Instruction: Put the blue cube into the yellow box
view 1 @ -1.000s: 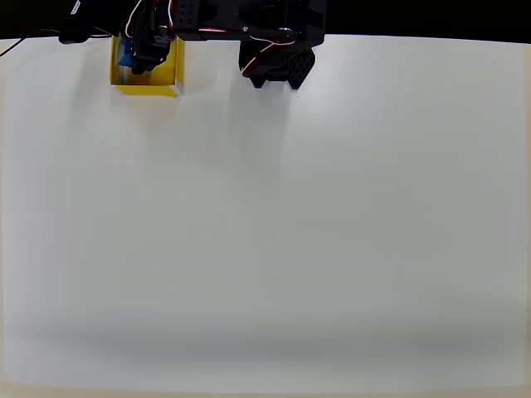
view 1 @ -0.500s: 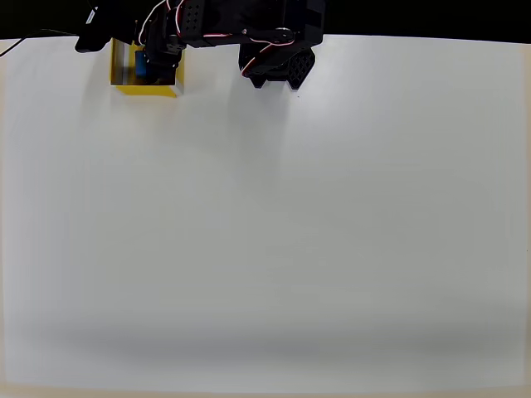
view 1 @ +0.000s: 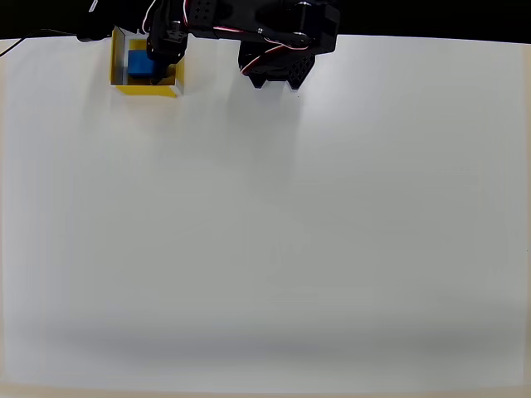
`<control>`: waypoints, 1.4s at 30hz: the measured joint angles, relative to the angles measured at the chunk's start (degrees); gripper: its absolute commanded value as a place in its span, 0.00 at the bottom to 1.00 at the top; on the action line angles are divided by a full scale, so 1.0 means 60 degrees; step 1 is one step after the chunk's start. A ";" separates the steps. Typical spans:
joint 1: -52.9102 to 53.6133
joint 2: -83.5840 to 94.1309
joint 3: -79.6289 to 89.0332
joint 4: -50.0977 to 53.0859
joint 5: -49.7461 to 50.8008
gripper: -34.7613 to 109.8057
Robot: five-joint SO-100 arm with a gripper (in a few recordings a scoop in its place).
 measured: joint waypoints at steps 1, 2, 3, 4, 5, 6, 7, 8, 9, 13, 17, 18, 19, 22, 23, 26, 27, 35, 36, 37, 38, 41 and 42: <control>0.0000 0.0264 -0.0366 0.0615 -0.0161 0.48; 0.0000 0.0527 -0.0645 0.1187 -0.0293 0.47; 0.0000 0.0791 -0.0908 0.1743 -0.0454 0.46; 0.0000 0.1099 -0.1172 0.2344 -0.0645 0.45; 0.0000 0.1318 -0.1274 0.2651 -0.0718 0.43; -0.0029 0.1567 -0.1362 0.2944 -0.0791 0.41; -0.0132 0.1831 -0.1421 0.3164 -0.0820 0.40; -0.0264 0.2109 -0.1421 0.3325 -0.0850 0.38; -0.0439 0.2344 -0.1421 0.3428 -0.0791 0.36; -0.1611 0.3120 -0.1421 0.3486 -0.0439 0.28; -0.3472 0.3809 -0.1421 0.3281 0.0132 0.24; -0.4028 0.3999 -0.1421 0.3193 0.0308 0.24; -0.4629 0.4131 -0.1421 0.3062 0.0425 0.24; -0.6445 0.4438 -0.1421 0.2637 0.0674 0.24; -0.7148 0.4497 -0.1421 0.2388 0.0776 0.24; -0.8892 0.4731 -0.1260 0.1553 0.0879 0.24; -0.9434 0.4863 -0.1025 0.1274 0.0879 0.24; -1.3887 0.6738 0.2578 -0.0469 0.0615 0.24; -1.4268 0.6914 0.3047 -0.0557 0.0615 0.24; -1.4531 0.7046 0.3384 -0.0615 0.0615 0.24; -1.4810 0.7266 0.3882 -0.0718 0.0615 0.24; -1.5293 0.8101 0.5303 -0.0835 0.0469 0.24; -1.5439 0.8394 0.5859 -0.0835 0.0469 0.24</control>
